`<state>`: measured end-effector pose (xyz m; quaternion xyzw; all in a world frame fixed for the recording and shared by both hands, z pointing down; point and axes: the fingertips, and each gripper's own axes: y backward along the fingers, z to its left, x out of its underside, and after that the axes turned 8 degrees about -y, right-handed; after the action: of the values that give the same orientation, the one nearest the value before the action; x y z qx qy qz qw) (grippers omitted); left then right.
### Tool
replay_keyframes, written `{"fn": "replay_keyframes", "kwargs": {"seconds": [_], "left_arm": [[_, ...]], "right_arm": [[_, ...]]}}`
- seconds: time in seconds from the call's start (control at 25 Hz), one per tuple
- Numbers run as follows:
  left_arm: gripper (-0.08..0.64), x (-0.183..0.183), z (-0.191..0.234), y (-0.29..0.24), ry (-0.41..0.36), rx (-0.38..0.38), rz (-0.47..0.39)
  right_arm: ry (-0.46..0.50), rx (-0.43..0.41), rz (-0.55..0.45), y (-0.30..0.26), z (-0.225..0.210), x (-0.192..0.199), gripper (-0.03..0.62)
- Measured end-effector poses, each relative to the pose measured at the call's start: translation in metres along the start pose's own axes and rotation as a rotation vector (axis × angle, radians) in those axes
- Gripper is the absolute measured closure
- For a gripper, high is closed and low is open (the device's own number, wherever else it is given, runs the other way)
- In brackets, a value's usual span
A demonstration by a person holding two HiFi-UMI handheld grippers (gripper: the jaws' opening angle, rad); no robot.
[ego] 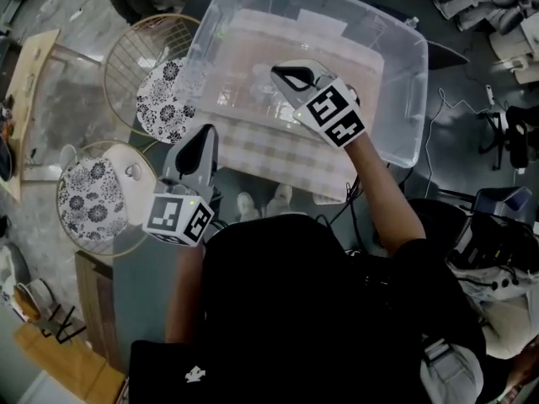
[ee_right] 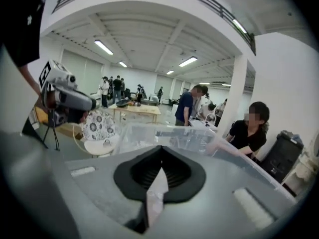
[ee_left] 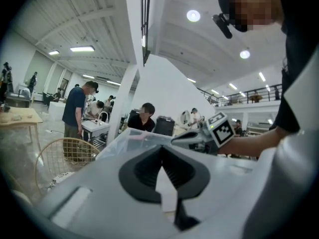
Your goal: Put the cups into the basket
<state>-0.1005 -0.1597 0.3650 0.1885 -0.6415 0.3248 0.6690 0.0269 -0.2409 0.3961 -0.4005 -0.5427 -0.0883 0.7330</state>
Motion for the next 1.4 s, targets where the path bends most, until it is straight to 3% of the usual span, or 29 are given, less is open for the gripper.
{"fn": "replay_keyframes", "kwargs": {"seconds": [0.24,0.48,0.8,1.12,1.4], "left_arm": [[0.555,-0.006,-0.013,0.006,-0.012,0.067,-0.02],[0.555,-0.003,-0.027,0.017,-0.018,0.119,-0.027],[0.555,-0.004,-0.035,0.036,-0.036,0.161,-0.033],[0.555,0.0,-0.04,0.05,-0.038,0.194,-0.031],[0.555,0.003,-0.042,0.054,-0.031,0.214,-0.03]], "right_arm": [[-0.129,0.047,-0.142,0.053,0.03,-0.023,0.591],[-0.172,0.093,-0.21,0.085,0.062,-0.022,0.591],[-0.221,0.158,-0.219,0.102,0.098,-0.016,0.591],[-0.347,0.163,-0.272,0.112,0.118,-0.007,0.591],[-0.363,0.168,-0.272,0.114,0.129,-0.005,0.591]]}}
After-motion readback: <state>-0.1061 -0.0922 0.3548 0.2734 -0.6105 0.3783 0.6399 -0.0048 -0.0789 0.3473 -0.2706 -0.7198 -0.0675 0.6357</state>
